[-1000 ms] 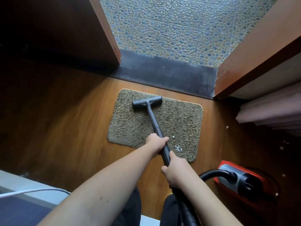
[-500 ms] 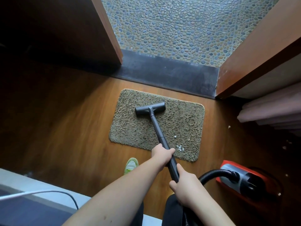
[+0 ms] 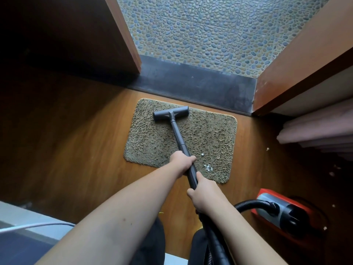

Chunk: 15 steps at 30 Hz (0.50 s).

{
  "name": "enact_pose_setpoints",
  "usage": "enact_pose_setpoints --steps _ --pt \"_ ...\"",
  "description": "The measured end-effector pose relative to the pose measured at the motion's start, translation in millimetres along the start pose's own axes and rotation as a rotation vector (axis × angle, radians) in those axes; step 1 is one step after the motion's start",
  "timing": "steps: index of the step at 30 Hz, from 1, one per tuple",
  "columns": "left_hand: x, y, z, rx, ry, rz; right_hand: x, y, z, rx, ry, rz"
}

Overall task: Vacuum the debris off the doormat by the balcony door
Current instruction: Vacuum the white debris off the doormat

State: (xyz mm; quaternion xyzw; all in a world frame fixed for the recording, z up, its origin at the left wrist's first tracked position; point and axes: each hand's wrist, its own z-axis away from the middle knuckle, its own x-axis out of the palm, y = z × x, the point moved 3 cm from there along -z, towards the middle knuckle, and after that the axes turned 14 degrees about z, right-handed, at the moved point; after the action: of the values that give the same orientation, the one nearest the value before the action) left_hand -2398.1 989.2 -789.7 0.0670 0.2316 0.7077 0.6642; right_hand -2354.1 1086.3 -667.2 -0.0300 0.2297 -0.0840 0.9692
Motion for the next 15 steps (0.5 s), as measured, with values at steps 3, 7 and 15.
enact_pose_setpoints --steps 3,7,15 --pt "-3.1 10.0 -7.4 0.009 0.003 -0.011 -7.2 -6.4 -8.0 -0.011 0.021 0.005" --pt "-9.3 20.1 -13.2 0.028 0.011 -0.018 -14.8 -14.1 -14.9 -0.015 0.032 0.005" --pt "-10.4 4.4 1.3 0.014 0.017 0.020 -5.6 -6.8 1.7 -0.046 0.020 0.036"
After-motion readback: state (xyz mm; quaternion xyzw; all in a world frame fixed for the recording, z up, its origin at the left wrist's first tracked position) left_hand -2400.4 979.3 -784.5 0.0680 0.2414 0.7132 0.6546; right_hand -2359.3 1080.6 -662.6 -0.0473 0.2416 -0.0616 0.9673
